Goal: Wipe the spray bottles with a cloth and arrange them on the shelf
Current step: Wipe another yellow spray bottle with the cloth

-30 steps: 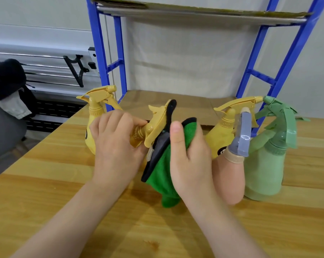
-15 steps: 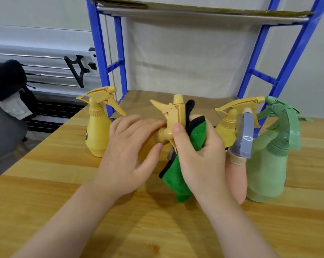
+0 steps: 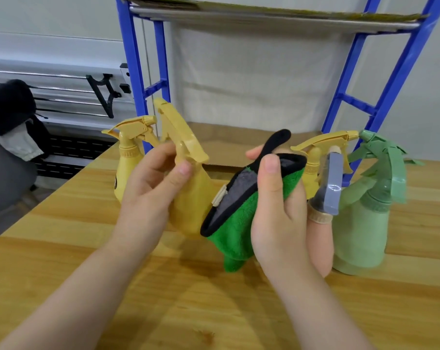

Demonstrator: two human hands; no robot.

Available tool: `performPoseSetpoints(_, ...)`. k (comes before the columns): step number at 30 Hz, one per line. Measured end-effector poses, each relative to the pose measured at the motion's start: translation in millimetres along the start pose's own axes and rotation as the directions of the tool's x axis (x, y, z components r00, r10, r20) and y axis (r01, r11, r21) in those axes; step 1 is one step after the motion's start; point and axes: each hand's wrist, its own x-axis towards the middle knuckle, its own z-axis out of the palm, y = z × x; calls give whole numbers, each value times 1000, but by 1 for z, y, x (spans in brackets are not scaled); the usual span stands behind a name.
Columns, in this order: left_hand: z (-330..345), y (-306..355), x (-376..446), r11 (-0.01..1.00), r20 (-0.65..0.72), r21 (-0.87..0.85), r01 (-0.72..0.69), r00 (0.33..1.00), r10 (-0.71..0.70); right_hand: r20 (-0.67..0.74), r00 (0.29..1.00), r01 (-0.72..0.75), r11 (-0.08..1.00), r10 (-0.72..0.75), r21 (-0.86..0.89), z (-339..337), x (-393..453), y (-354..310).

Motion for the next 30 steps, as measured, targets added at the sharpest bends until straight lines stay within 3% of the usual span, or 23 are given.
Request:
performPoseSetpoints(4, -2, -9, 1, 847, -41, 511, -148, 980, 195, 117, 968, 245, 935, -222, -255, 0, -1, 8)
performPoseSetpoints(8, 1, -12, -1, 699, 163, 621, -355, 931, 328, 112, 952, 307, 887, -286, -344, -3, -1, 16)
performPoseSetpoints(10, 5, -15, -4, 617, 304, 631, -470, 882, 360, 108, 958, 285, 882, -264, -375, -4, 0, 18)
performPoseSetpoints(13, 10, -14, -9, 631, 388, 579, -517, 855, 345, 70, 973, 226, 872, -218, -433, -5, 2, 21)
performPoseSetpoints(21, 11, -19, -11, 591, 397, 619, -517, 856, 332, -97, 992, 52, 949, -86, -311, -2, 0, 27)
performPoseSetpoints(26, 12, -23, -13, 605, 388, 616, -504, 863, 324, -103, 975, 120, 854, -198, -506, -5, 2, 27)
performPoseSetpoints(30, 12, -22, -14, 654, 330, 601, -459, 888, 320, -77, 985, 100, 877, -153, -470, -4, 0, 22)
